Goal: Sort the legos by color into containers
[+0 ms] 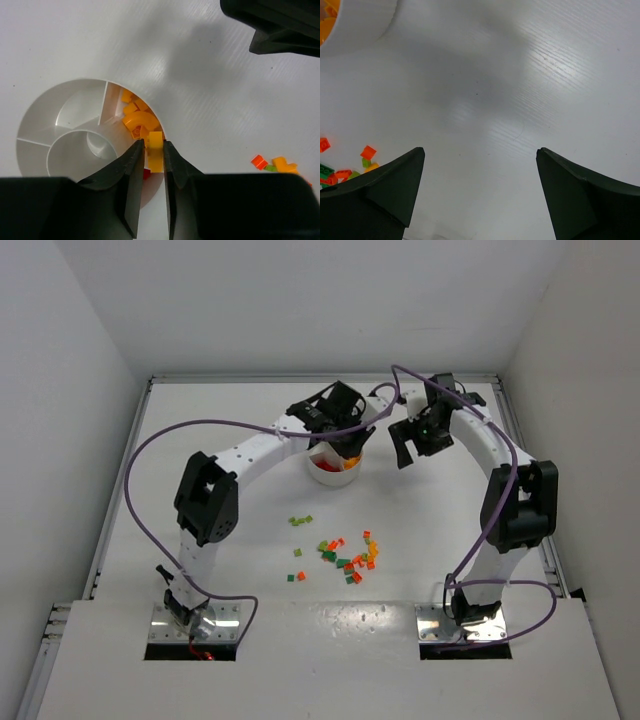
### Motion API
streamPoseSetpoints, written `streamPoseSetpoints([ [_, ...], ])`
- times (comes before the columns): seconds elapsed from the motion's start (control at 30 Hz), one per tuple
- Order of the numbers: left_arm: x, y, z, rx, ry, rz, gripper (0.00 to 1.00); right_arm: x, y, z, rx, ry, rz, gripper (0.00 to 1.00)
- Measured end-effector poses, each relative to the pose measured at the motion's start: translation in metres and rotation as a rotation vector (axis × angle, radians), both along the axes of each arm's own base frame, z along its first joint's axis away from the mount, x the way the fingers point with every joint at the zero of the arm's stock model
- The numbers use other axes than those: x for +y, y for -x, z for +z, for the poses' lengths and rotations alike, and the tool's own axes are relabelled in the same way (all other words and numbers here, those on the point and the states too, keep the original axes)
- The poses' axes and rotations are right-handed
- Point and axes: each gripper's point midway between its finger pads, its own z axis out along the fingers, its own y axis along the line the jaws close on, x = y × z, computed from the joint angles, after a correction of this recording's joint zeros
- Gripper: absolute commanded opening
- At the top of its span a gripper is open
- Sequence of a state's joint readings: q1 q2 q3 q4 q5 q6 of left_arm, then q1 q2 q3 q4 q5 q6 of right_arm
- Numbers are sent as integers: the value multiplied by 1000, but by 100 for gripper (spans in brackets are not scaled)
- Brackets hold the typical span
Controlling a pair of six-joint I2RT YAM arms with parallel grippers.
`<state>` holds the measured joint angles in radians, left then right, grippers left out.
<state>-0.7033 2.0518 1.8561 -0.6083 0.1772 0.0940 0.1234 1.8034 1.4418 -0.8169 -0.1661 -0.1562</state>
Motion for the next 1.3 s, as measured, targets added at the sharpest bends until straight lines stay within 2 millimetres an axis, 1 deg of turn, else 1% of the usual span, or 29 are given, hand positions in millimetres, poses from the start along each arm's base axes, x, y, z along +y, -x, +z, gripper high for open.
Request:
streamPoseSetpoints([
  [0.13, -4, -3, 0, 3, 9, 4, 38, -2, 1, -1, 4, 4, -5, 93],
  [0.17, -4, -4, 1, 2, 12, 6, 44, -2, 1, -1, 3, 4, -5, 91],
  [0.2, -5, -4, 2, 0, 14, 7, 46, -2, 1, -1, 3, 5, -5, 90],
  [0.33, -7, -8, 4, -4, 22, 16, 49, -2, 1, -2, 5, 4, -4, 83],
  [0.43, -5, -9, 4, -5, 21, 22, 49, -1, 3, -3, 13, -3, 1, 74],
  [0.47, -5, -11, 5, -4, 25, 27, 52, 0, 5, -4, 16, -6, 9, 68],
  [0.53, -2, -15, 10, -6, 37, 41, 58, 4, 11, -9, 33, -16, 31, 63],
  [0.57, 1, -19, 13, -6, 50, 57, 70, 6, 17, -13, 51, -22, 44, 58],
  [0.6, 4, -23, 18, -8, 65, 71, 76, 9, 23, -17, 70, -28, 58, 56],
  [0.67, 18, -32, 32, -7, 102, 119, 91, 16, 41, -27, 109, -33, 94, 54],
  [0.7, 27, -38, 44, -13, 128, 147, 100, 20, 52, -31, 132, -35, 116, 53],
  [0.77, 53, -50, 70, -39, 184, 217, 100, 30, 75, -37, 171, -32, 174, 53],
  [0.87, 96, -58, 115, -97, 256, 329, 100, 54, 108, -37, 197, -19, 315, 53],
  [0.93, 120, -56, 138, -137, 293, 388, 100, 73, 124, -34, 190, -11, 420, 53],
  [1.0, 133, -47, 151, -153, 315, 421, 100, 90, 137, -31, 181, -3, 511, 53],
  [1.07, 141, -38, 152, -150, 322, 437, 100, 104, 145, -30, 168, 11, 585, 53],
  [1.1, 144, -33, 148, -137, 320, 442, 100, 109, 148, -31, 164, 22, 612, 52],
  [1.13, 147, -30, 142, -124, 315, 447, 100, 113, 150, -32, 161, 32, 631, 49],
  [1.2, 155, -26, 126, -85, 297, 468, 100, 120, 152, -37, 160, 58, 661, 45],
  [1.23, 159, -26, 118, -70, 288, 479, 100, 124, 153, -41, 173, 72, 672, 41],
  [1.3, 170, -25, 101, -31, 264, 507, 100, 130, 149, -50, 191, 92, 672, 40],
])
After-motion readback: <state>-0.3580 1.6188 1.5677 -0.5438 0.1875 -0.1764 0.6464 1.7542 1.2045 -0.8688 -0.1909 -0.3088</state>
